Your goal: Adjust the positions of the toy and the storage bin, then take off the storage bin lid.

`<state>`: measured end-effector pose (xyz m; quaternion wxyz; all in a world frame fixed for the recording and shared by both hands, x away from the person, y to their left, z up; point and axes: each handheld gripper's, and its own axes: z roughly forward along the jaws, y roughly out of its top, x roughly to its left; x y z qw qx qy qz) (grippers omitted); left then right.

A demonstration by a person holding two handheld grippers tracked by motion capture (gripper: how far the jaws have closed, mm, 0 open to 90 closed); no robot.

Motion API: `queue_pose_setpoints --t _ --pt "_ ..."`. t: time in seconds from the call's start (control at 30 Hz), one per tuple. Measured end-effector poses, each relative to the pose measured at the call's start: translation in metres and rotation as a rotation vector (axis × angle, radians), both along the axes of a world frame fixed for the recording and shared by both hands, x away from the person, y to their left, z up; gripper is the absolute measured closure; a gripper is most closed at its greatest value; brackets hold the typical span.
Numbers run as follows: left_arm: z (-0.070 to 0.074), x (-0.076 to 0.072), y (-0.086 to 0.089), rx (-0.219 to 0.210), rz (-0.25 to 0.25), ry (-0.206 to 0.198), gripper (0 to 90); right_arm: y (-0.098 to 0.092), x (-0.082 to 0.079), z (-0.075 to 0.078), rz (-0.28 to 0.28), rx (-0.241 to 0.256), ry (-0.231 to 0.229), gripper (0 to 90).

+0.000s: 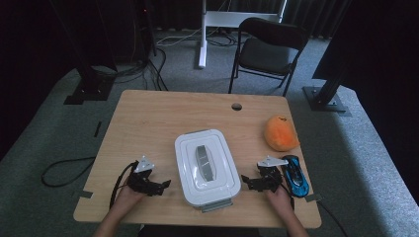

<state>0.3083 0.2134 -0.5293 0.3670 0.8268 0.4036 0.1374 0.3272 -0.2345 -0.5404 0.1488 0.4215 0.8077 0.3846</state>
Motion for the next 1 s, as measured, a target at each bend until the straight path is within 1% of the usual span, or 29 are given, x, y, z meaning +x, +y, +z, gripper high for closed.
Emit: queue_pose_setpoints --t 0.07,0.13,0.2,0.23,0.3,0.47,0.53,0.57,0.67,0.73,0.83,1.0 --pt "-0.002 -0.003 0.004 0.02 -0.012 0.002 0.9 -0.004 -0.005 -0.001 -0.011 -0.001 -0.003 13.4" --pt "-0.003 -0.006 0.009 0.034 -0.005 0.006 0.9 -0.006 -0.01 -0.002 -0.018 -0.011 -0.007 13.4" --pt "-0.004 -0.007 0.015 0.033 0.007 0.013 0.9 -0.007 -0.014 -0.003 -0.015 -0.02 -0.007 13.3" --pt "-0.004 -0.008 0.018 0.045 0.013 0.017 0.9 -0.007 -0.016 -0.003 -0.016 -0.027 -0.006 13.2" --pt "-0.005 -0.011 0.023 0.07 0.032 0.018 0.9 -0.01 -0.02 -0.002 -0.014 -0.023 -0.007 13.2" --pt "-0.011 -0.018 0.04 0.075 0.058 0.036 0.9 -0.016 -0.027 -0.005 -0.033 -0.048 -0.007 13.0" --pt "-0.014 -0.022 0.044 0.099 0.075 0.03 0.9 -0.018 -0.028 -0.009 -0.037 -0.051 -0.001 12.4" --pt "-0.014 -0.024 0.045 0.105 0.073 0.021 0.9 -0.017 -0.028 -0.009 -0.042 -0.059 -0.009 12.5" --pt "-0.015 -0.026 0.045 0.107 0.075 0.011 0.9 -0.015 -0.029 -0.009 -0.049 -0.088 -0.017 12.0" --pt "-0.017 -0.026 0.045 0.101 0.076 -0.003 0.8 -0.014 -0.028 -0.009 -0.058 -0.087 -0.016 11.9" --pt "-0.018 -0.027 0.045 0.096 0.072 -0.012 0.8 -0.014 -0.028 -0.009 -0.06 -0.087 -0.016 11.9" --pt "-0.018 -0.027 0.045 0.094 0.079 -0.013 0.8 -0.014 -0.028 -0.009 -0.06 -0.087 -0.016 11.9"
